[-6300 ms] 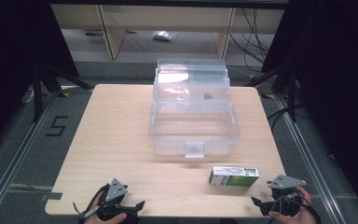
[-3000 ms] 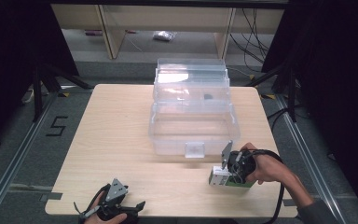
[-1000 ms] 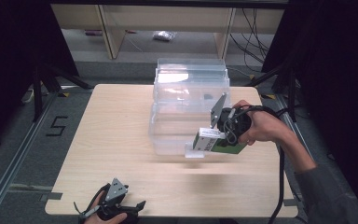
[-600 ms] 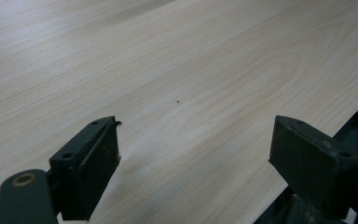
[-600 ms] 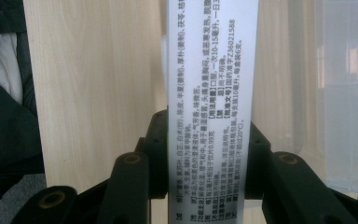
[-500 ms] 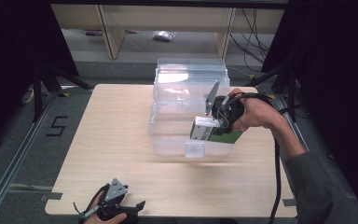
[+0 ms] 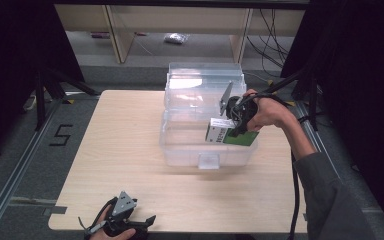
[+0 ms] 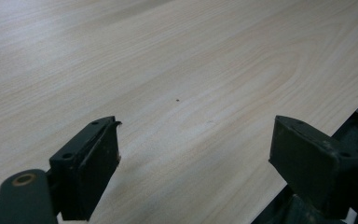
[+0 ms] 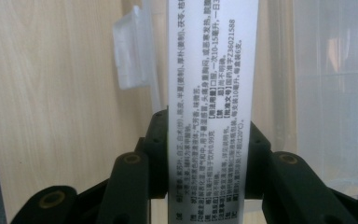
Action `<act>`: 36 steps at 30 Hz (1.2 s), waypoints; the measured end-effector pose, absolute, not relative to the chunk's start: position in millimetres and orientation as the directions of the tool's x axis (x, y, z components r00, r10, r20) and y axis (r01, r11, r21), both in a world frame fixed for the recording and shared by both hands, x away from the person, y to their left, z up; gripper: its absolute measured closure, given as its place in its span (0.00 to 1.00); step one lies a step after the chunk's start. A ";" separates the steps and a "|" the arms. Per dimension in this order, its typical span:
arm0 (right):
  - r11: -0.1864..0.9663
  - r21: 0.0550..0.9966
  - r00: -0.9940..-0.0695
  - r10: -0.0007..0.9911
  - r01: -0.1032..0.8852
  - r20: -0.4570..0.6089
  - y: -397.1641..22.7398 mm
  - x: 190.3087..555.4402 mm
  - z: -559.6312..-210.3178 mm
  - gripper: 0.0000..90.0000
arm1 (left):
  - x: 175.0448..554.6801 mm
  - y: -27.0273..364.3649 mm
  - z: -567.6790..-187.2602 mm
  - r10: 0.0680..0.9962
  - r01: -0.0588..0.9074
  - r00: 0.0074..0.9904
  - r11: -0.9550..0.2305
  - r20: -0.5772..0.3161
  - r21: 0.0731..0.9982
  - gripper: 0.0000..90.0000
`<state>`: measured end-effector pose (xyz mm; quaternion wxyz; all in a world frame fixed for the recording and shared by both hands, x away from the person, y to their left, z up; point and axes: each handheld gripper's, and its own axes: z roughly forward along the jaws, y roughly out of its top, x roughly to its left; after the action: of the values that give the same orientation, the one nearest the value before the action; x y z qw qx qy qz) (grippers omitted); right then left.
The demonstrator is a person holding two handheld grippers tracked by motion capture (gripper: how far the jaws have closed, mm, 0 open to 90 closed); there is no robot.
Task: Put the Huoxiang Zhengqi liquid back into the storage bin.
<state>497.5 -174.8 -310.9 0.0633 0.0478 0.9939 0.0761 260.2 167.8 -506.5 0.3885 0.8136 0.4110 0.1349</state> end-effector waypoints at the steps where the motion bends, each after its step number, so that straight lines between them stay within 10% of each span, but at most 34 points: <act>1: 0.985 0.160 -0.989 0.089 0.070 -0.118 -175.5 501.2 -313.6 0.71 | 260.1 167.8 -506.5 0.773 0.563 0.626 -0.361 -0.099 0.743 0.17; 36: 0.990 0.060 -0.990 0.133 0.130 -0.049 -180.6 529.5 -379.8 0.71 | 258.8 168.3 -507.4 0.779 0.575 0.617 -0.351 -0.110 0.739 0.17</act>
<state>529.5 -180.6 -379.8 0.0263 0.0659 0.9971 0.0286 258.8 168.3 -507.4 0.3877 0.8112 0.4175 0.1317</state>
